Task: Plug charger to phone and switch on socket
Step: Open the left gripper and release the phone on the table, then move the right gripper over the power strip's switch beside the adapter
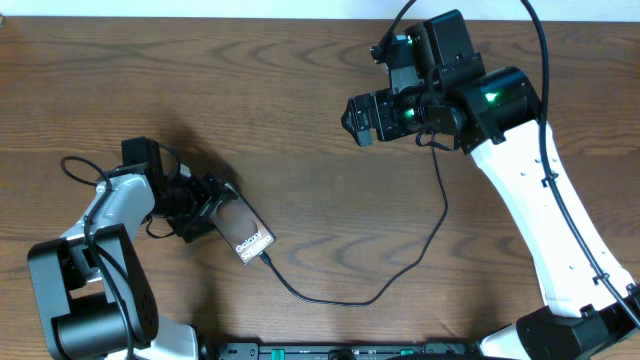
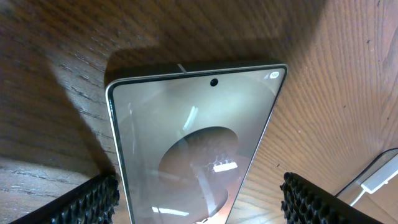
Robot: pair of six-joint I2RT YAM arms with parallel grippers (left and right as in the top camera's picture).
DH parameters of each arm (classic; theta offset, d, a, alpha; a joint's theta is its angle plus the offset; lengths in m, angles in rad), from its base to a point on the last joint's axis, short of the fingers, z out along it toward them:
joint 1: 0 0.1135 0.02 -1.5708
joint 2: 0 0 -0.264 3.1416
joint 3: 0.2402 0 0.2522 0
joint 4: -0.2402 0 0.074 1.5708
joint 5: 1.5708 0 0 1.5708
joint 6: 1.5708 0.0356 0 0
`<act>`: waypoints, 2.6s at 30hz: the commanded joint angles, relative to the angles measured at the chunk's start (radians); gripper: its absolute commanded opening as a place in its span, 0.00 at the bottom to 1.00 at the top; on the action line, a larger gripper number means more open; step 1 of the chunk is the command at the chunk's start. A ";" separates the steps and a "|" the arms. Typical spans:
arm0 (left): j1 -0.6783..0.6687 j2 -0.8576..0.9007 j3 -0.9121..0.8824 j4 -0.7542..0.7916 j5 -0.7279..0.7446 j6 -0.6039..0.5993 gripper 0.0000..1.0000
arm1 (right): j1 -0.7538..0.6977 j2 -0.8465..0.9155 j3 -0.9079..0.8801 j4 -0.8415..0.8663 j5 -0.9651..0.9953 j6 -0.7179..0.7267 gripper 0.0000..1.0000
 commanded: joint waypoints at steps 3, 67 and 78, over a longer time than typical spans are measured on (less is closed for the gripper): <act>0.007 0.060 -0.064 -0.001 -0.264 0.009 0.86 | -0.008 -0.002 0.008 -0.002 0.008 -0.001 0.99; -0.321 -0.609 0.383 -0.125 -0.413 0.241 1.00 | -0.994 0.037 0.006 -0.055 -0.335 -0.425 0.99; -0.321 -0.609 0.383 -0.129 -0.413 0.241 1.00 | -1.042 0.235 0.006 0.006 -0.435 -0.492 0.99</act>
